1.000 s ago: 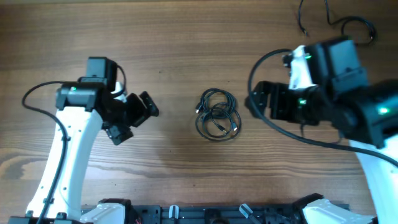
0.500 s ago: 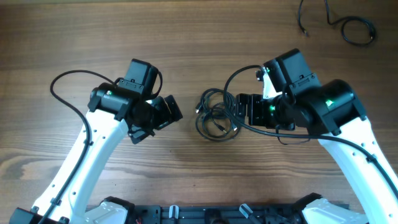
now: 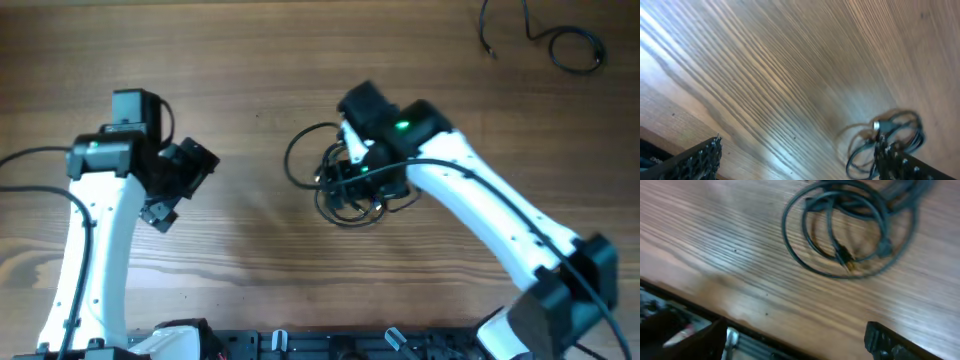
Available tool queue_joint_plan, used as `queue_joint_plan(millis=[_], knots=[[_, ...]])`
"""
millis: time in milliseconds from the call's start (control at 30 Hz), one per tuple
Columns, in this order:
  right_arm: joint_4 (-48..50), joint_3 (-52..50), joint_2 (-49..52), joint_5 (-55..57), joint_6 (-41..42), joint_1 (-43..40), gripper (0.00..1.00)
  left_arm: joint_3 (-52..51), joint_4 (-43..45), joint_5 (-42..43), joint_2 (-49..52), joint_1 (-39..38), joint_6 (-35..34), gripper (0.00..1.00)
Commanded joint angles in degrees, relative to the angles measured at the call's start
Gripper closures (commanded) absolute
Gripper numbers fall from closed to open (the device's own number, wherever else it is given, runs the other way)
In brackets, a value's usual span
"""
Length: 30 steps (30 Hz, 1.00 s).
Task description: Untangle cables
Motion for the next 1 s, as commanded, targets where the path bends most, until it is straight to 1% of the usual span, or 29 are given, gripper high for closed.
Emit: queue_joint_plan(millis=[0, 67, 100, 133, 167, 200, 333, 400, 433, 467, 633, 767, 833, 867, 933, 967], knots=[[3.52, -0.33, 4.17, 2.54, -4.85, 3.23, 0.12, 0.00, -0.68, -1.25, 0.13, 4.50, -1.90, 0.00], [4.79, -0.33, 5.92, 2.62, -7.87, 4.50, 0.17, 0.00, -1.01, -1.25, 0.13, 6.23, -1.88, 0.00], [5.27, -0.33, 6.95, 3.15, -8.76, 5.14, 0.20, 0.00, -1.44, -1.25, 0.13, 6.95, -1.88, 0.00], [5.97, -0.33, 7.76, 3.19, -8.79, 5.46, 0.26, 0.00, -2.01, -1.27, 0.13, 7.37, -1.86, 0.00], [6.97, -0.33, 8.41, 3.15, -8.76, 5.64, 0.36, 0.00, -2.25, -1.27, 0.13, 7.39, -1.86, 0.00], [8.20, -0.46, 9.14, 3.08, -8.76, 5.88, 0.44, 0.00, -2.45, -1.27, 0.13, 7.39, -1.86, 0.00], [12.39, -3.23, 10.69, 4.81, -11.69, 7.74, 0.46, 0.00, -2.91, -1.27, 0.13, 7.39, -1.84, 0.00], [13.31, -4.37, 11.93, 6.21, -11.65, 8.04, 0.51, 0.00, -3.06, -1.27, 0.13, 7.39, -1.84, 0.00], [13.53, -4.66, 12.52, 6.21, -11.78, 8.07, 0.59, 0.00, -3.06, -1.27, 0.13, 7.39, -1.84, 0.00], [13.55, -4.85, 13.03, 6.19, -12.41, 8.07, 0.62, 0.00, -3.06, -1.27, 0.13, 7.39, -1.84, 0.00], [19.41, -8.52, 14.75, 6.45, -13.29, 8.07, 0.62, 0.00, -3.06, -1.27, 0.13, 7.37, -1.84, 0.00], [20.85, -8.52, 14.75, 6.91, -13.29, 8.07, 0.62, 0.00, -3.06, -1.27, 0.13, 7.37, -1.84, 0.00], [21.29, -8.52, 14.86, 9.22, -13.27, 8.07, 0.61, 0.00, -3.06, -1.27, 0.13, 7.37, -1.84, 0.00], [21.40, -8.52, 14.86, 9.18, -13.20, 8.07, 0.66, 0.00, -3.06, -1.27, 0.13, 7.37, -1.81, 0.00], [21.40, -8.52, 14.86, 8.76, -12.92, 8.07, 0.89, 0.00, -3.06, -1.29, 0.13, 7.37, -1.79, 0.00], [21.42, -8.50, 14.86, 8.76, -11.50, 8.07, 0.96, 0.00, -3.06, -1.27, 0.13, 7.37, -1.79, 0.00]])
